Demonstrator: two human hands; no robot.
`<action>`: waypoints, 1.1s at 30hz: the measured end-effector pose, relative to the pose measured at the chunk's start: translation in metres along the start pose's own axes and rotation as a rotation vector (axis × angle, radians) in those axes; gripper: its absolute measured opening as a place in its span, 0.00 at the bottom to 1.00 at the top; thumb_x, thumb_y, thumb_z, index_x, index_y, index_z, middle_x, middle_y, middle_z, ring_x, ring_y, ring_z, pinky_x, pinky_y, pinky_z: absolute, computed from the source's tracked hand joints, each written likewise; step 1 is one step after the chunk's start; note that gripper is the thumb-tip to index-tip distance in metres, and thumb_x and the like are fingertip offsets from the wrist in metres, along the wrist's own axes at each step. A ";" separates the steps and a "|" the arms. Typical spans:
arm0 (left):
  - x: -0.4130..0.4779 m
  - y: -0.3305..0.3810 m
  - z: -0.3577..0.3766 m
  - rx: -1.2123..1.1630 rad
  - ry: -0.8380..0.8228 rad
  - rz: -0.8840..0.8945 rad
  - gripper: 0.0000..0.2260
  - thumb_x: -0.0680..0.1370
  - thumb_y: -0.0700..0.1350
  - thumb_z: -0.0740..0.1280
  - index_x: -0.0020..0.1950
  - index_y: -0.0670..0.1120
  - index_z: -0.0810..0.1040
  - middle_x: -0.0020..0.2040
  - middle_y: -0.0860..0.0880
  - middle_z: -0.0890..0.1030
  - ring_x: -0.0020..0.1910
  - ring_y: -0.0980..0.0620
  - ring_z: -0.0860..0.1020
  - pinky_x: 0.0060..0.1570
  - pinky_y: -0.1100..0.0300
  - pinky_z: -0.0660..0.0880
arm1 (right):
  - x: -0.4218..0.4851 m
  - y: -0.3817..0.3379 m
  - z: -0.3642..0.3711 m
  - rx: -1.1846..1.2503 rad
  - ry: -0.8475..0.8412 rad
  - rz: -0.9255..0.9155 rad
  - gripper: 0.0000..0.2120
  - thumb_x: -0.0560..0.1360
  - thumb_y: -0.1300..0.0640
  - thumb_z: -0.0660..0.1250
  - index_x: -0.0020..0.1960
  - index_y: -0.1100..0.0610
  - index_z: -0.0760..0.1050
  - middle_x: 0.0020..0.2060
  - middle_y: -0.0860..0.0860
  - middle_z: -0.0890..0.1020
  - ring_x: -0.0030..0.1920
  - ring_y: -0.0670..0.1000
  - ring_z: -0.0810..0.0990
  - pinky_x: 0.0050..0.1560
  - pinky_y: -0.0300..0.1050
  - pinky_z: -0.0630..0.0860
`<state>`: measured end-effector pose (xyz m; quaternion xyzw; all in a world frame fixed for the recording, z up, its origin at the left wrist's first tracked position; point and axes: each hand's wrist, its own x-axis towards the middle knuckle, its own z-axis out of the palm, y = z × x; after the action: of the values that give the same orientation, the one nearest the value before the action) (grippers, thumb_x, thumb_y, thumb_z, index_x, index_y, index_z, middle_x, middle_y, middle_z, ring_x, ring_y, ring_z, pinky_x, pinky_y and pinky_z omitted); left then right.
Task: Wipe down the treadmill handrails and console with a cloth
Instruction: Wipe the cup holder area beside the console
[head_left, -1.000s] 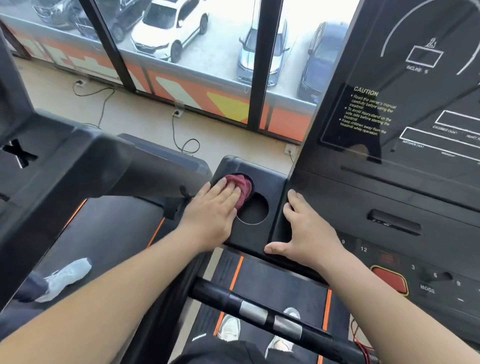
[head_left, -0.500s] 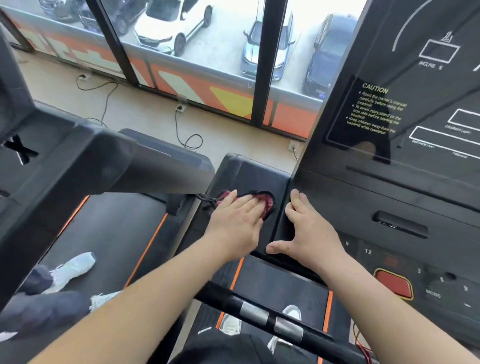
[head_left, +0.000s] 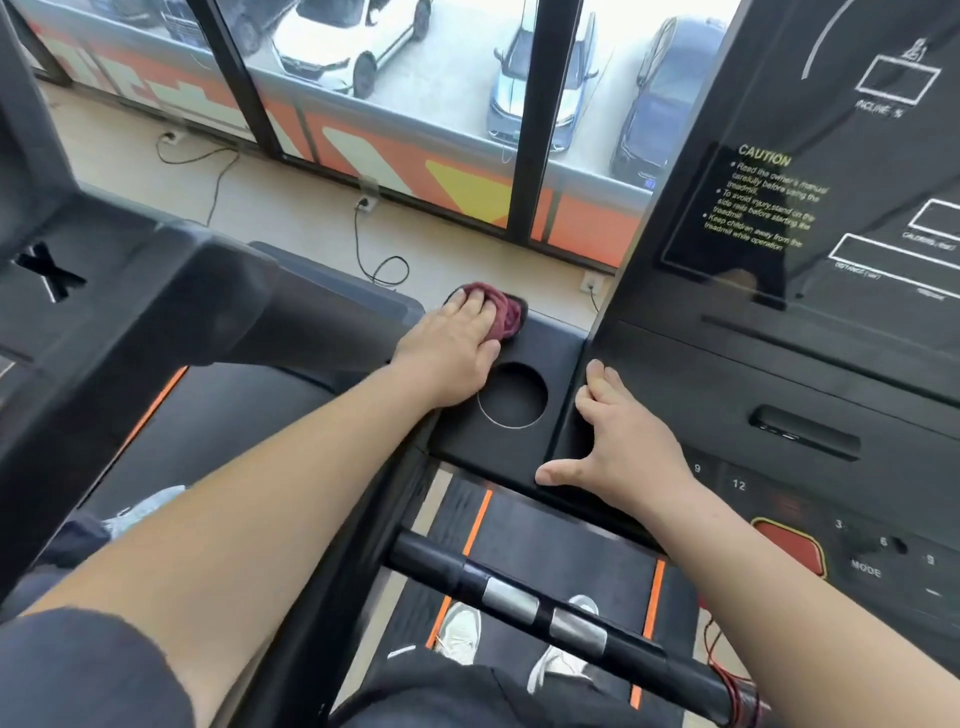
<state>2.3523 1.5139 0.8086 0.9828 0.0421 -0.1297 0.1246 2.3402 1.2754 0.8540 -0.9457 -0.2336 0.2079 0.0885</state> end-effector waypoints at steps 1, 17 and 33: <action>0.006 0.000 -0.001 -0.025 0.009 -0.006 0.27 0.86 0.54 0.52 0.84 0.46 0.53 0.85 0.46 0.51 0.83 0.47 0.48 0.81 0.49 0.49 | 0.000 0.000 0.000 -0.001 -0.003 0.001 0.55 0.63 0.31 0.77 0.80 0.56 0.60 0.82 0.43 0.44 0.81 0.43 0.42 0.75 0.46 0.65; 0.023 0.060 -0.001 0.067 0.022 0.115 0.22 0.86 0.51 0.53 0.80 0.48 0.64 0.81 0.47 0.64 0.80 0.45 0.61 0.78 0.47 0.57 | -0.001 0.003 0.001 0.050 0.001 0.009 0.58 0.63 0.33 0.78 0.82 0.55 0.56 0.82 0.42 0.43 0.81 0.41 0.41 0.77 0.45 0.62; -0.055 0.081 0.030 0.308 0.054 0.072 0.20 0.84 0.50 0.50 0.65 0.47 0.79 0.67 0.48 0.79 0.68 0.48 0.74 0.76 0.47 0.56 | -0.002 0.001 0.003 0.022 0.013 -0.004 0.55 0.64 0.32 0.77 0.81 0.56 0.58 0.83 0.45 0.43 0.81 0.43 0.40 0.75 0.46 0.64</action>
<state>2.3010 1.4255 0.8140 0.9943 -0.0102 -0.1035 -0.0243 2.3376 1.2735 0.8514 -0.9456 -0.2326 0.2039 0.1006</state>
